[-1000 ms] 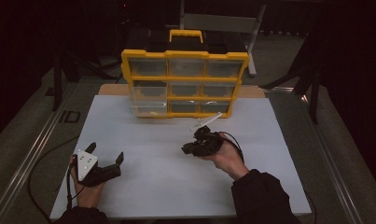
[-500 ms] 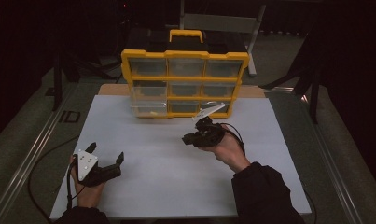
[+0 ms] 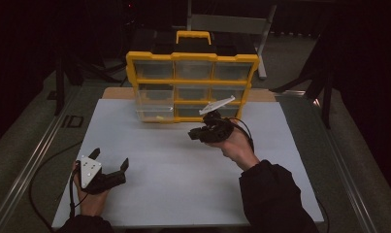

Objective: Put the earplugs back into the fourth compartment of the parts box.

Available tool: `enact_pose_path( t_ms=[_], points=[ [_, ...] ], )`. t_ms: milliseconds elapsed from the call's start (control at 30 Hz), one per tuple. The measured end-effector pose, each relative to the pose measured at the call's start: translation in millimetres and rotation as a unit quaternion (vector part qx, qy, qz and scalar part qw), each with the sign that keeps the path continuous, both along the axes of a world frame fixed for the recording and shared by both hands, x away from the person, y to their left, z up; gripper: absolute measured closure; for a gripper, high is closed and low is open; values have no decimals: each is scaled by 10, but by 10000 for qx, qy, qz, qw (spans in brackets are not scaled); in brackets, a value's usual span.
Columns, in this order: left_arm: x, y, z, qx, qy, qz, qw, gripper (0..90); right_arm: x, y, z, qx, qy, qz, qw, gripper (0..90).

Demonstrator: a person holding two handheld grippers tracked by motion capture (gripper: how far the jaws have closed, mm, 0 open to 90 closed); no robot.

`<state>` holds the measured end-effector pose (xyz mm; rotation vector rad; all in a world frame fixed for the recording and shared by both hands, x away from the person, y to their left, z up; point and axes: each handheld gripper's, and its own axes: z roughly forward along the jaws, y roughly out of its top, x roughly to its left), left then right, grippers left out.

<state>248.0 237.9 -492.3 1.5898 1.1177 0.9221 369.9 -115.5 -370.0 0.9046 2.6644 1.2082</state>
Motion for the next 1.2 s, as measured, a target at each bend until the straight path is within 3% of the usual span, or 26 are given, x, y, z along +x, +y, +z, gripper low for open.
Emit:
enact_pose_path(
  t_ms=[1200],
  points=[
    [2,1,0,-4,-4,2,10000,9,326,133,439,180,-294,-144,9993,807]
  ],
)
